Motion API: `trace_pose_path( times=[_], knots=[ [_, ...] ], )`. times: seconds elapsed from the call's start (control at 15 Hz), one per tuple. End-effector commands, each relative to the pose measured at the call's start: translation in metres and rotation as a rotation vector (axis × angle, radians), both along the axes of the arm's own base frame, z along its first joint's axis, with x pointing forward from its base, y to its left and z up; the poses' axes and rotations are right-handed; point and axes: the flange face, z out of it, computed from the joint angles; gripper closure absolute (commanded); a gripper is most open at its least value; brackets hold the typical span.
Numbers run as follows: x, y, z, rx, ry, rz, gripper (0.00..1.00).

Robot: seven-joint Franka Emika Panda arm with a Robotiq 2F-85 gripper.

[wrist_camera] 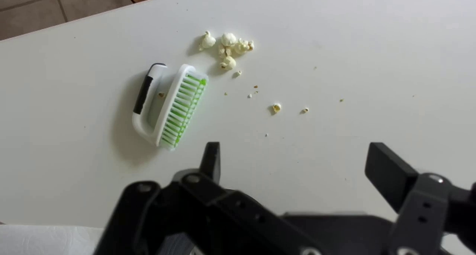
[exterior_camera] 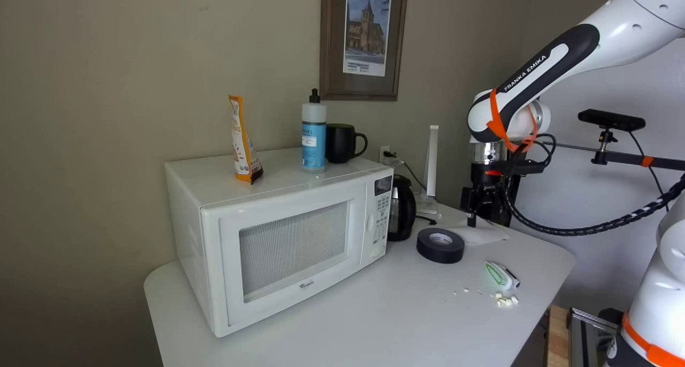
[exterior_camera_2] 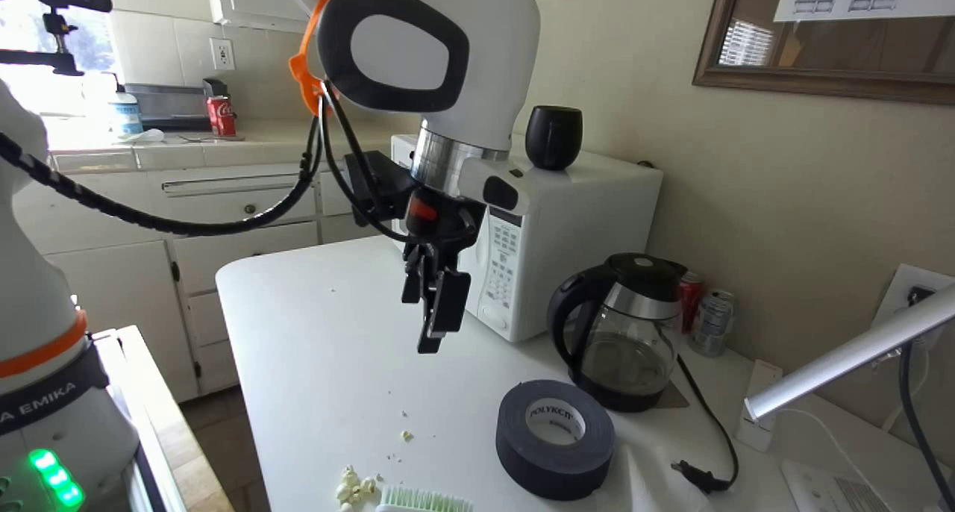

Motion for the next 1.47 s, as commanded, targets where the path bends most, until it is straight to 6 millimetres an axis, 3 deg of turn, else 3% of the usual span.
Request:
trace_pose_path(
  times=[0.0, 0.27, 0.6, 0.67, 0.73, 1.4],
  knots=[
    [-0.022, -0.037, -0.032, 0.034, 0.042, 0.062, 0.00],
    [-0.065, -0.086, -0.072, 0.059, 0.084, -0.024, 0.00],
    [-0.082, -0.115, -0.117, 0.038, 0.151, -0.214, 0.00],
    [-0.080, -0.117, -0.119, 0.047, 0.167, -0.245, 0.00],
    [-0.087, -0.108, -0.107, 0.042, 0.137, -0.188, 0.00],
    [-0.083, -0.128, -0.129, 0.016, 0.116, -0.186, 0.00]
  ],
)
